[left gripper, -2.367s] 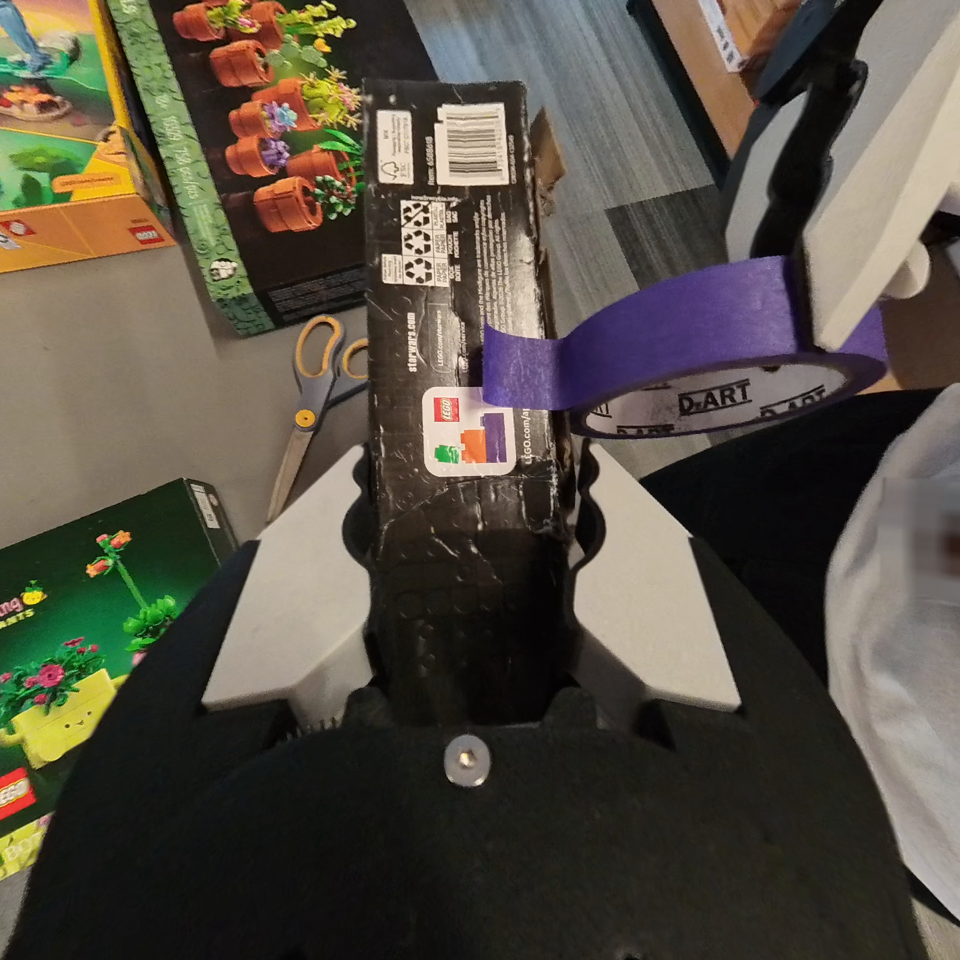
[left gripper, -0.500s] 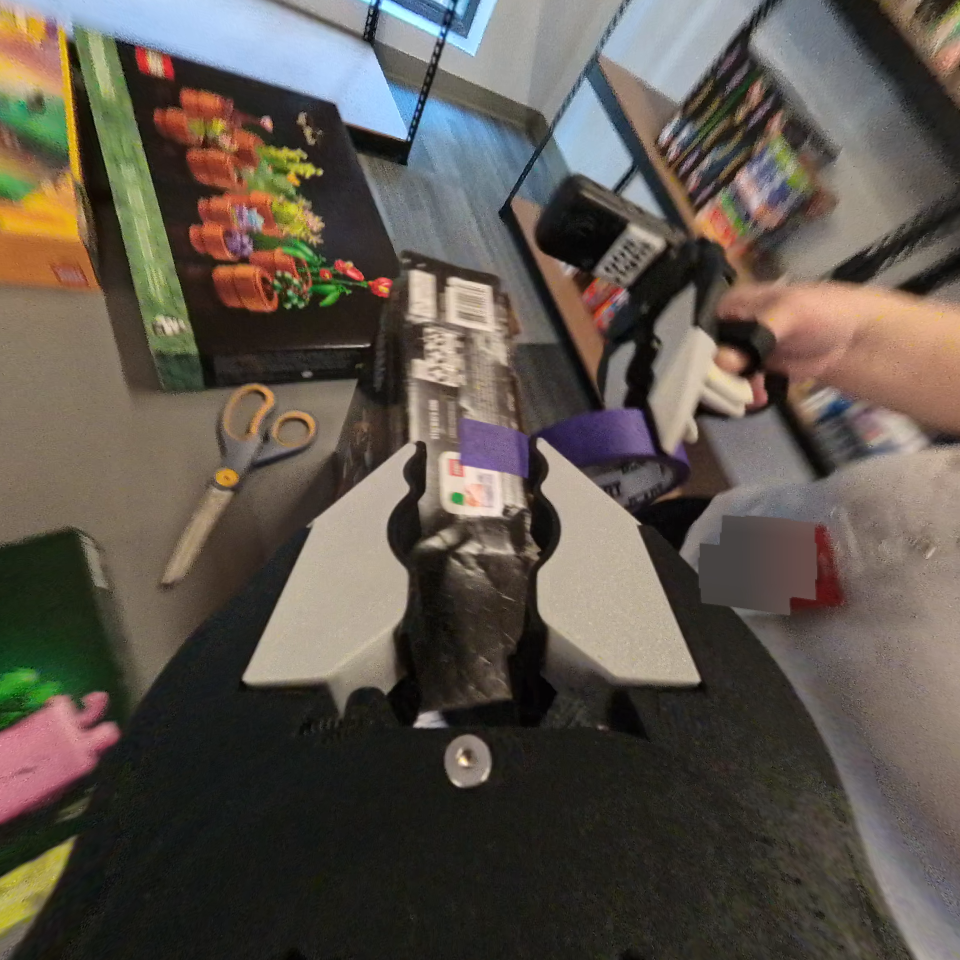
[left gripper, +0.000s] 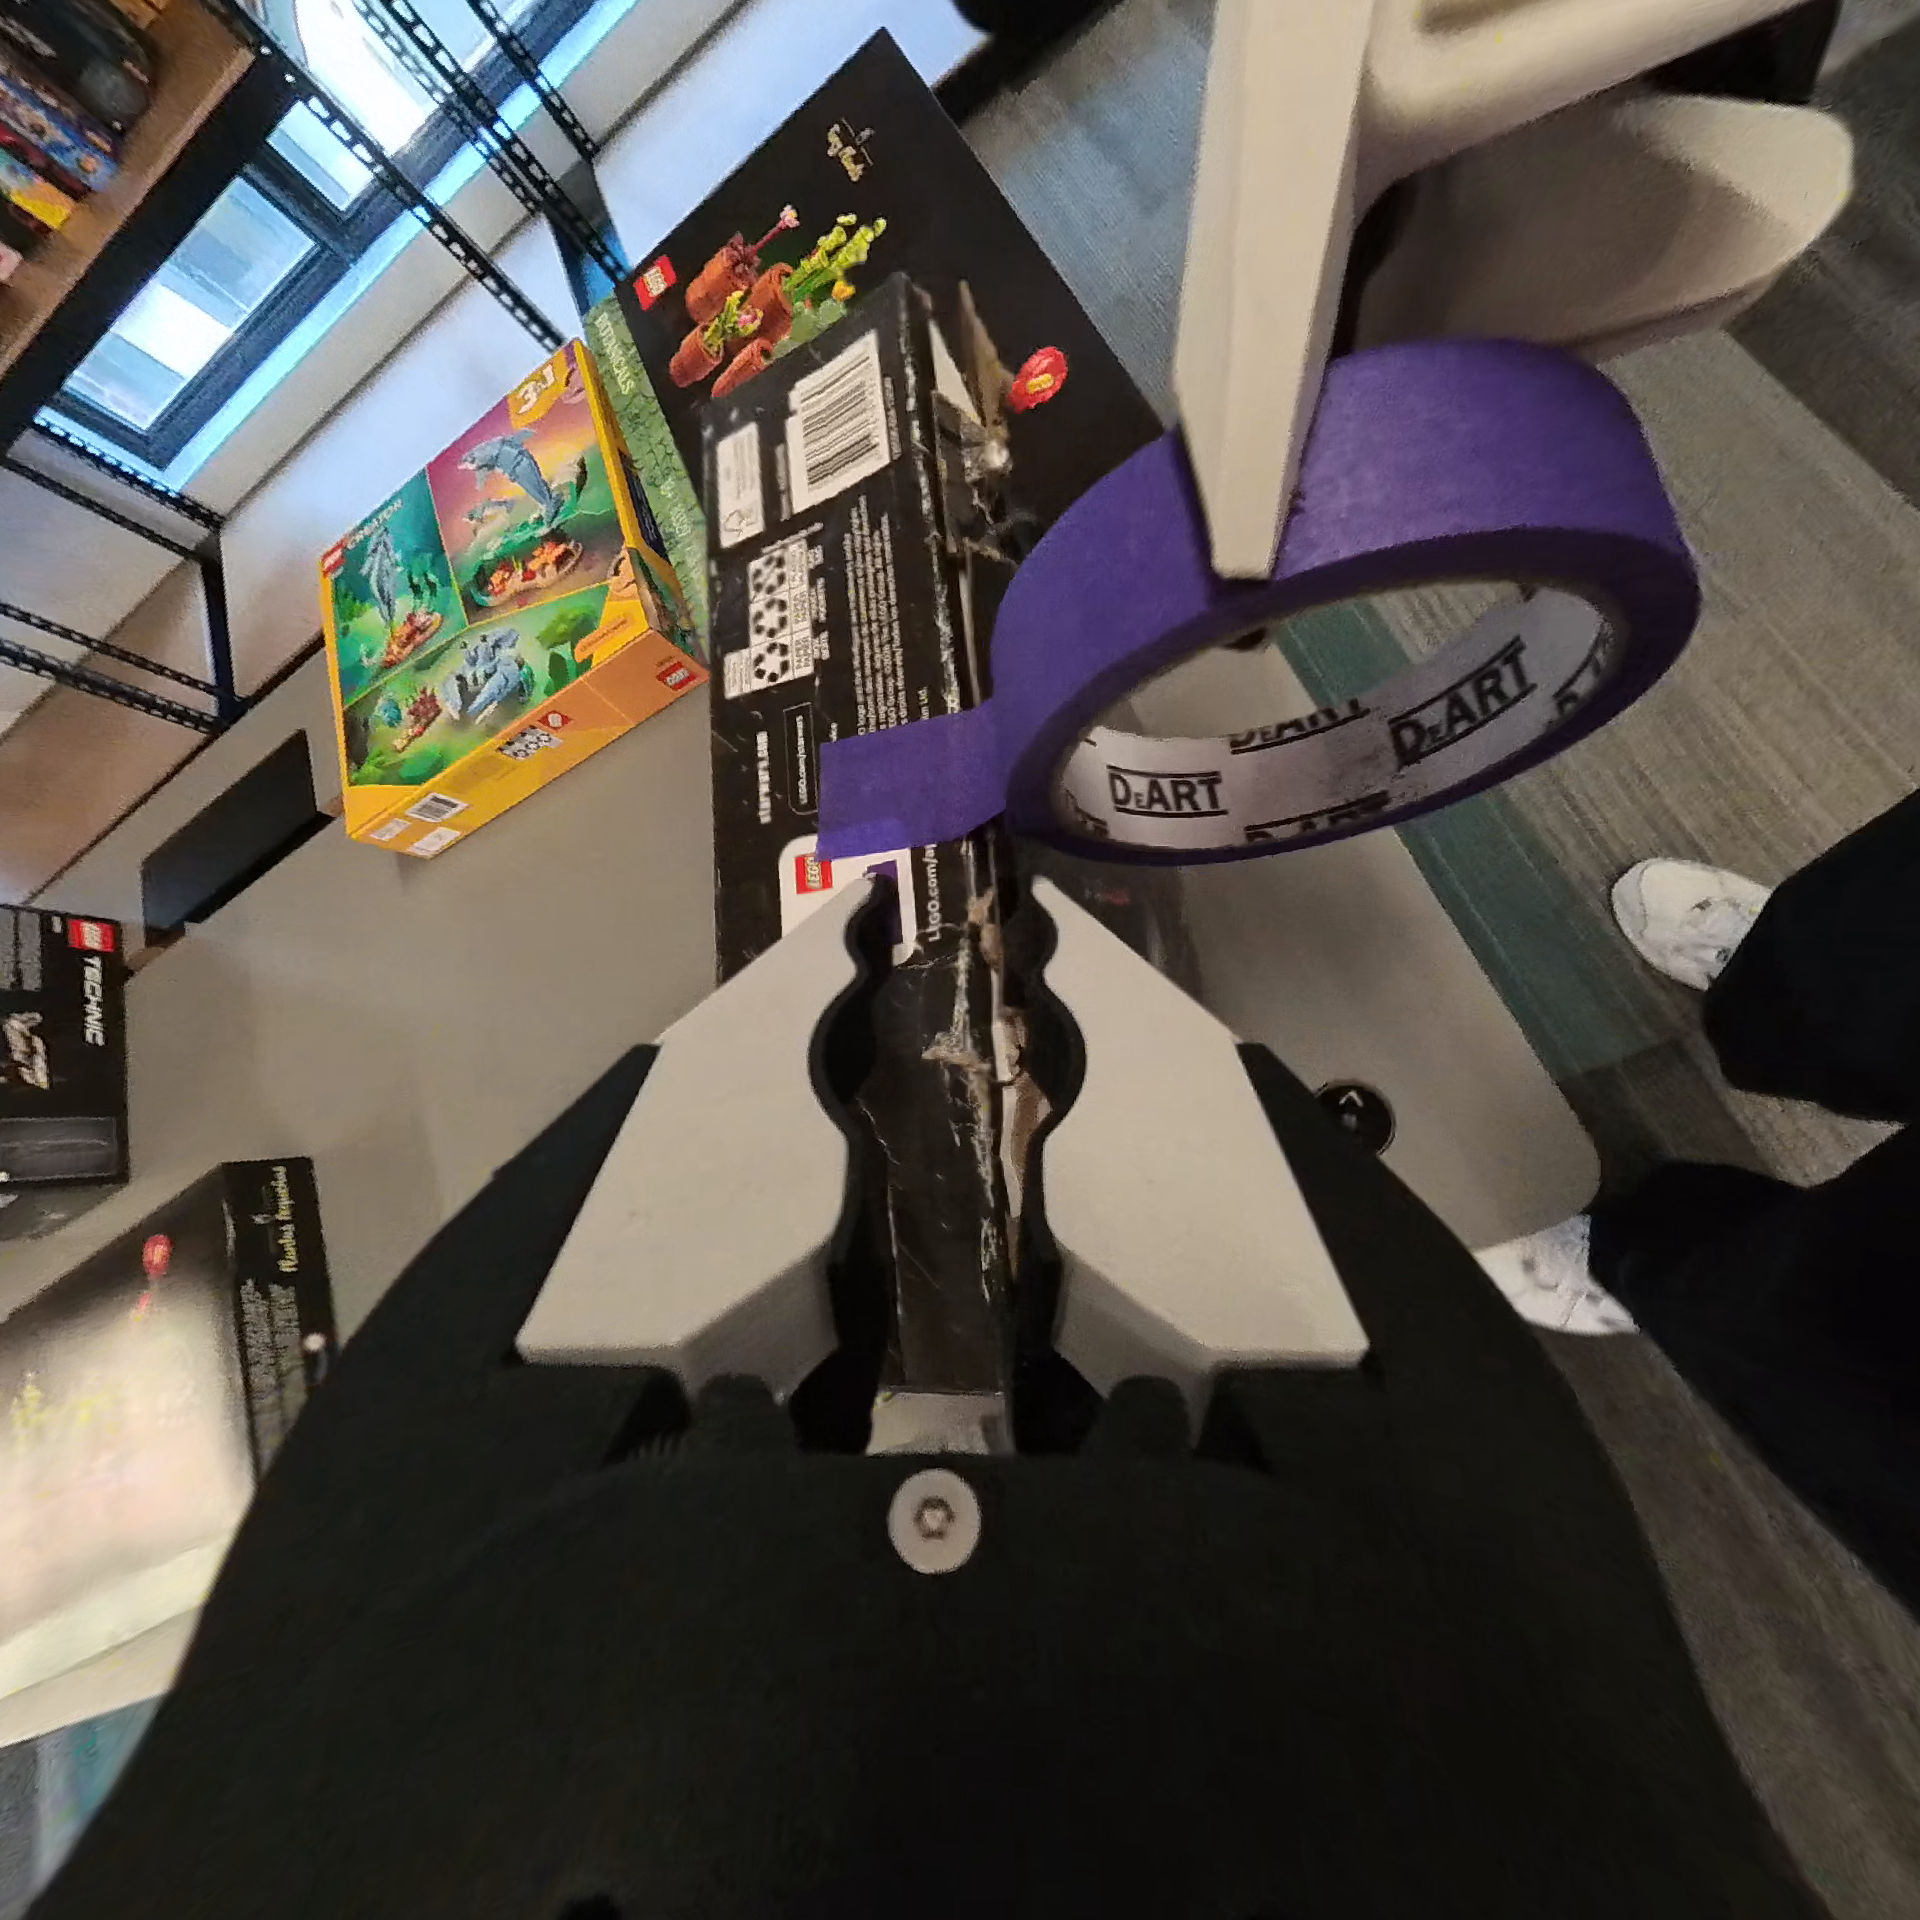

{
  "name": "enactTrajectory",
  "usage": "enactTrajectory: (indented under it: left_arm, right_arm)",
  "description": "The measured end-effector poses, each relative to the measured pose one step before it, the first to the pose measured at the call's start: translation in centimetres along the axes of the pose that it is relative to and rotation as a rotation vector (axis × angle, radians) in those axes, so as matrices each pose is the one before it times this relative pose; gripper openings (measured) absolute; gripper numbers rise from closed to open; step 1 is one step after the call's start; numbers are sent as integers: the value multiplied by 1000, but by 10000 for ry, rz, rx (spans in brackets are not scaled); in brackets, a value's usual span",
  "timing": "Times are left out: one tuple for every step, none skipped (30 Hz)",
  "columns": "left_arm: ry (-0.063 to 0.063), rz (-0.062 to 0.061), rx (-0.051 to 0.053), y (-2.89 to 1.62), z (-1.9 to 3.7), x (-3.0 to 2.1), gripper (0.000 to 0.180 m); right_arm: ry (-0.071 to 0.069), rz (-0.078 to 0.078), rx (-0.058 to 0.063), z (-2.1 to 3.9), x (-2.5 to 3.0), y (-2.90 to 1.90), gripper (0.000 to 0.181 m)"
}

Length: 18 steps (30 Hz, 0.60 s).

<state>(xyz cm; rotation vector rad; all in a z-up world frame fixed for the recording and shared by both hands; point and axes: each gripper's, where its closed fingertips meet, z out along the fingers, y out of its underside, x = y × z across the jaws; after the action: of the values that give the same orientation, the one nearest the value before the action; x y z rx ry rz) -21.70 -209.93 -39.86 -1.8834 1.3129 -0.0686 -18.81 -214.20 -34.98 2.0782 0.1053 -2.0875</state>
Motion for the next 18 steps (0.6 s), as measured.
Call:
enactTrajectory:
  left_arm:
    - [-32, -279, 157, 36, 21, -79, 20]
    - [19, -368, 158, 17, 14, -44, 20]
    - [30, -338, 91, 2, 12, -40, 18]
    - [11, -169, 48, 5, -1, -24, 18]
    - [-50, 6, 8, 4, 11, -23, 17]
    - [-74, 40, -9, -6, 16, -8, 18]
    - [-21, -10, 4, -10, -6, 36, 17]
    - [1, -17, 27, -7, -15, 45, 17]
    - [2, 1, 14, 2, -13, 32, 17]
    - [-1, 7, 0, -13, -9, 41, 18]
    - [-30, 36, 24, -20, 9, 13, 18]
    - [-40, 59, 37, 0, 2, -10, 18]
    - [-7, -7, 11, -6, 10, -31, 18]
    - [29, -53, -1, -12, -3, -11, 18]
    - [8, -41, -19, 3, 5, -4, 18]
    - [-2, -6, -2, -13, 4, -4, 18]
    - [-10, -5, 13, -6, 5, -29, 18]
    - [-13, -10, 6, 3, 0, -30, 18]
  right_arm:
    - [93, -14, -34, -11, 31, 64, 8]
    - [80, -53, -52, 9, 22, 104, 8]
    - [85, -13, -11, -9, 32, 74, 8]
    - [62, 34, -32, 8, 20, 154, 8]
    - [87, 4, 28, -38, 70, 89, 8]
    - [72, -18, 33, -66, 86, 76, 8]
    - [30, 14, 28, -75, 76, 89, 8]
    - [-22, 60, 31, -59, 62, 85, 8]
    - [-53, 58, 51, -23, 50, 60, 8]
    - [-71, 66, 62, 3, 28, 38, 8]
    - [-52, 57, 38, 22, 59, 53, 8]
    - [30, 11, 14, 17, 182, 46, 8]
    - [138, -38, -15, 36, 367, 89, 8]
    - [205, -62, -17, 69, 486, 105, 8]
    - [217, -64, -6, 88, 554, 114, 8]
    - [132, -22, 36, 99, 465, 58, 8]
    - [-23, 78, 56, 110, 290, 34, 8]
    - [-146, 151, 90, 104, 130, -29, 8]
